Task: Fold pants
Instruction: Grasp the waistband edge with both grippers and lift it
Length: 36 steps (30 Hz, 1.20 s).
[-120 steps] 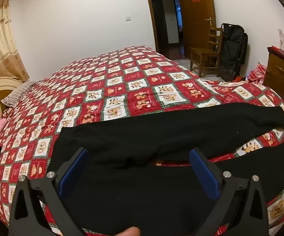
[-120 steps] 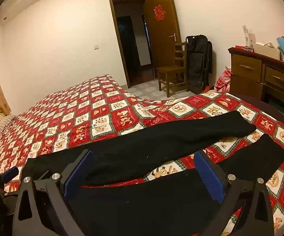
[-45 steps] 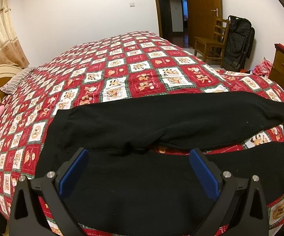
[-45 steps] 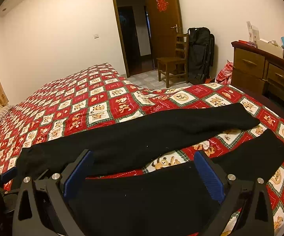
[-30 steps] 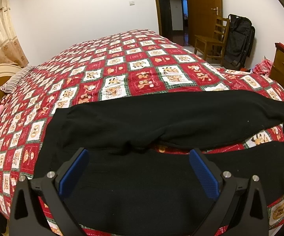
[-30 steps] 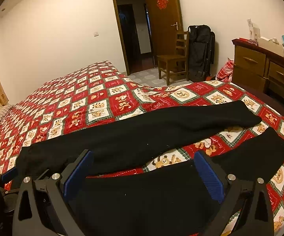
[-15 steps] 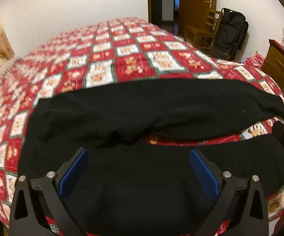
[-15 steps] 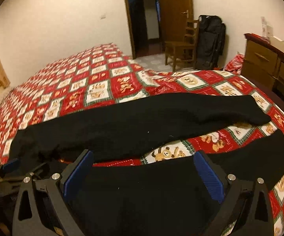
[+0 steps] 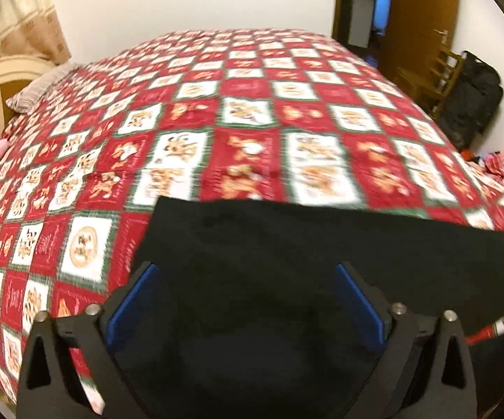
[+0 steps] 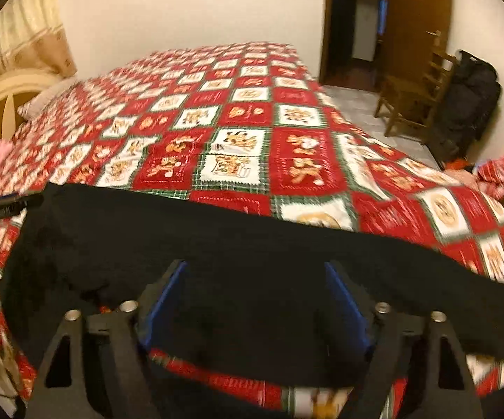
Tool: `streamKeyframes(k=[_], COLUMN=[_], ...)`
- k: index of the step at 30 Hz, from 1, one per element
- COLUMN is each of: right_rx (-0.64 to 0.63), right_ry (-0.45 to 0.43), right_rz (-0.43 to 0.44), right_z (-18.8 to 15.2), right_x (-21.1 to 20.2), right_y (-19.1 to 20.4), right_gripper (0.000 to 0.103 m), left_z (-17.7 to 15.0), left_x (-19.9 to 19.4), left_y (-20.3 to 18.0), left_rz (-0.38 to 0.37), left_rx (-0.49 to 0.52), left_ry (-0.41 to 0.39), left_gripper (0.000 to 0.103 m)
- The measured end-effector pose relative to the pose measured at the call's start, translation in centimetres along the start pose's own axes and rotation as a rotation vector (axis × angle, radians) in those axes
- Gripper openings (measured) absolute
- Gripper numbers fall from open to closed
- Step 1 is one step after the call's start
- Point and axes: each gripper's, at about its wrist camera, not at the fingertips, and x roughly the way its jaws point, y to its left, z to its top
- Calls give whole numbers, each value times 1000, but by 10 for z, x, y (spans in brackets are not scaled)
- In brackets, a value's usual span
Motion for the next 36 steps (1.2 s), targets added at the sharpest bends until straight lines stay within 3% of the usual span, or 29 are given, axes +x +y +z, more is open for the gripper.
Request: streamKeyframes(k=[2, 6, 13, 16, 18, 21, 22, 23, 24, 25, 26, 27, 31, 32, 36], right_rx=[-48, -137, -181, -173, -180, -227, -237, -237, -242, -259, -271, -271, -261, -265, -286], right_ry=[-4, 4, 139, 126, 124, 127, 138, 146, 149, 144, 137, 131, 83, 70, -14], right_rz=[3, 54, 130, 164, 180, 218, 234, 248, 251, 241, 232, 225, 217, 213, 205], right_z=[10, 30, 32, 29, 29, 30, 30, 30, 30, 29, 28, 27, 28, 28, 29], right_x=[12, 38, 94, 98, 98, 94, 92, 91, 90, 89, 87, 86, 67, 62, 22], right_y=[5, 12, 13, 10, 11, 17, 18, 19, 20, 23, 24, 26, 28, 28, 35], right_gripper=[74, 74, 74, 73, 66, 33, 18, 10, 9, 7, 6, 6, 5, 5, 4], left_z=[8, 22, 31, 31, 30, 34, 35, 37, 38, 37, 37, 36, 38, 38, 42], left_x=[13, 32, 67, 87, 96, 100, 101, 101, 101, 100, 99, 97, 94, 93, 73], left_y=[9, 37, 78, 80, 79, 75, 73, 71, 71, 72, 73, 75, 84, 87, 91], left_rz=[27, 60, -22, -67, -81, -71, -63, -61, -67, -78, -106, -136, -138, -149, -195], left_rx=[-5, -50, -186, -193, -201, -192, -185, -181, -187, -194, -201, -206, -245, -253, -267], left_ry=[5, 15, 111, 179, 198, 177, 169, 150, 132, 116, 100, 83, 69, 60, 4], left_gripper=[89, 89, 90, 90, 91, 94, 93, 91, 89, 79, 63, 56, 22, 16, 11])
